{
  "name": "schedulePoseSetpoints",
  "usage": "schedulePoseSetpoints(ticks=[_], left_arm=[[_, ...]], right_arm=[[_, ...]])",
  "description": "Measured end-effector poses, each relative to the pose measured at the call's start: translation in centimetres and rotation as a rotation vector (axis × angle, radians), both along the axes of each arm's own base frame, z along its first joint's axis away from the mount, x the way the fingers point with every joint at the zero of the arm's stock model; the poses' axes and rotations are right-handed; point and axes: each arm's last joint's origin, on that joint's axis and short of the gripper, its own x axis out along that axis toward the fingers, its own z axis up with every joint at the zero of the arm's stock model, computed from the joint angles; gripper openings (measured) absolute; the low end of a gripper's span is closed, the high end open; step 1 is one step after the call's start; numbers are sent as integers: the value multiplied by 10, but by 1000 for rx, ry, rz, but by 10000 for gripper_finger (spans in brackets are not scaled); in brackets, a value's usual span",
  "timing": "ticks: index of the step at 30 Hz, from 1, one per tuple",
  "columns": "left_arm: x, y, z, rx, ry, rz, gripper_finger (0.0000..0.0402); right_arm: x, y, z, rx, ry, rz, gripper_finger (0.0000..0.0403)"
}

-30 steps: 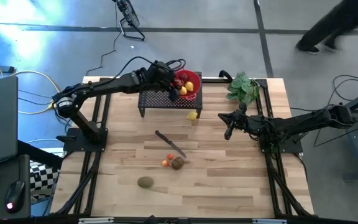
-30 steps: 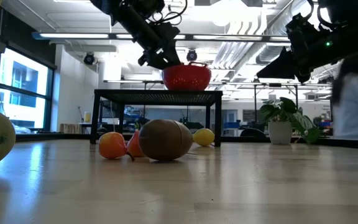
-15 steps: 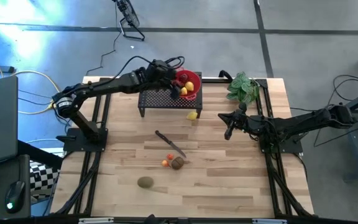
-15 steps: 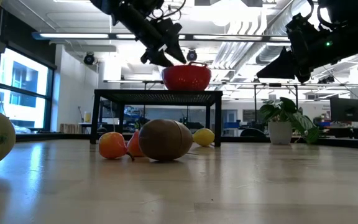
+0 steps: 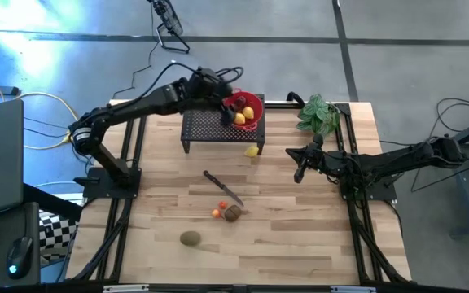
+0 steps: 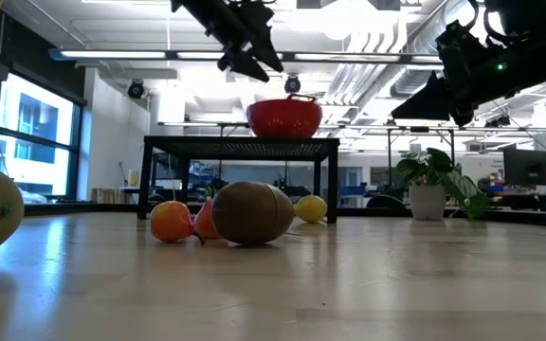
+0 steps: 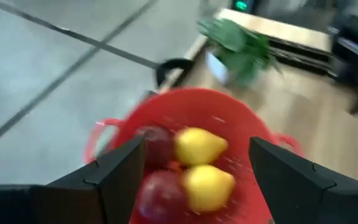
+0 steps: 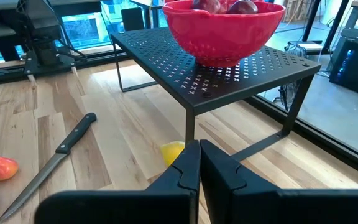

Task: Pick & Place Fruit
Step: Put the top pear into the colander on the shelf

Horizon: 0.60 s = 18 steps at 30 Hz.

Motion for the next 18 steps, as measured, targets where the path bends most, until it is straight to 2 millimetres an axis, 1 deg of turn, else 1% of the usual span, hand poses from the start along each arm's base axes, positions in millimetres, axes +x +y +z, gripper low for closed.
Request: schedulePoseSetpoints(ticks=[2, 5, 8, 13, 18], left_arm=[[0, -4, -3, -38, 16, -53, 280], [4, -16, -5, -78, 34, -129, 280], [11, -32, -4, -45, 39, -180, 275], [11, -60, 14, 89, -9, -223, 235], [8, -82, 22, 137, -11, -304, 183]], right_arm=[[0, 0, 0, 0, 0, 1, 3], [0, 0, 0, 0, 0, 0, 3], [0, 0, 0, 0, 0, 0, 3], [0, 0, 0, 0, 0, 1, 3], [0, 0, 0, 0, 0, -1, 3]])
